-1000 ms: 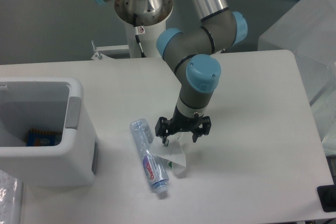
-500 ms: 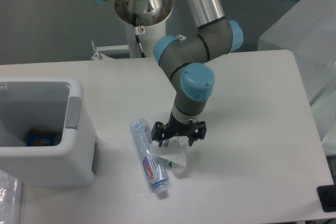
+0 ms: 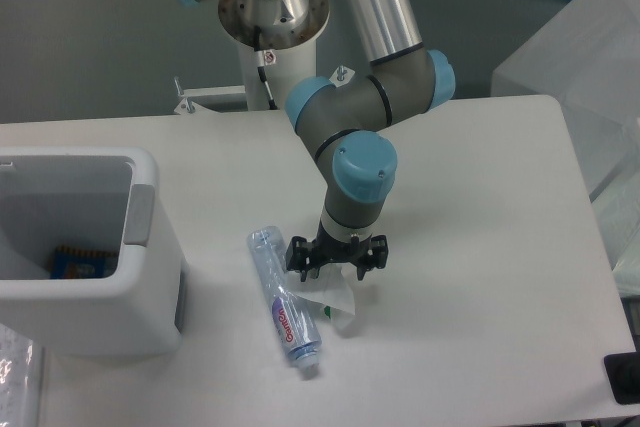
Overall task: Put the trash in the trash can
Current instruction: 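Lower the gripper onto the white paper packet and close on it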
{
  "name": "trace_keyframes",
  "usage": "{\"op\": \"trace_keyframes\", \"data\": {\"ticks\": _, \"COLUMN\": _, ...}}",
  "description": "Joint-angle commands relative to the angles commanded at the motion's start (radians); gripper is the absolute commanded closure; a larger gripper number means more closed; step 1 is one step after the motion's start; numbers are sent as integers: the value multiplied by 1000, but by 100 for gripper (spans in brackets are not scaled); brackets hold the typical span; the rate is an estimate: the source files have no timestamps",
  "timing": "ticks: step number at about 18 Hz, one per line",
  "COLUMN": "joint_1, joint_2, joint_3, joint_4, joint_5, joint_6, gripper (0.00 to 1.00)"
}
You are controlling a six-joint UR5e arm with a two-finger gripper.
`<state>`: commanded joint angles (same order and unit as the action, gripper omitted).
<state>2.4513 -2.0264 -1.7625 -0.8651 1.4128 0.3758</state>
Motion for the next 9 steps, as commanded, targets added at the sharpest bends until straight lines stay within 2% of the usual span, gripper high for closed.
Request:
{"op": "trace_keyframes", "data": {"ticks": 2, "joint_1": -2, "joint_2": 5, "joint_3": -5, "joint_4": -2, "joint_5": 0, "joint_6": -3, "gripper": 46}}
{"op": "trace_keyframes", "data": {"ticks": 4, "joint_1": -8, "joint_2": 11, "joint_3": -9, "joint_4": -5, "joint_5": 0, "joint_6": -9, "gripper": 86}}
{"op": "trace_keyframes", "data": {"ticks": 5, "joint_1": -8, "joint_2": 11, "joint_3": -11, "joint_4": -5, "joint_5": -2, "joint_6": -20, "gripper": 100}}
{"op": "trace_keyframes", "data": {"ticks": 9, "joint_1": -8, "joint_2": 14, "joint_3": 0, "joint_4": -14, "joint_5": -9, "joint_6": -21, "gripper": 100}}
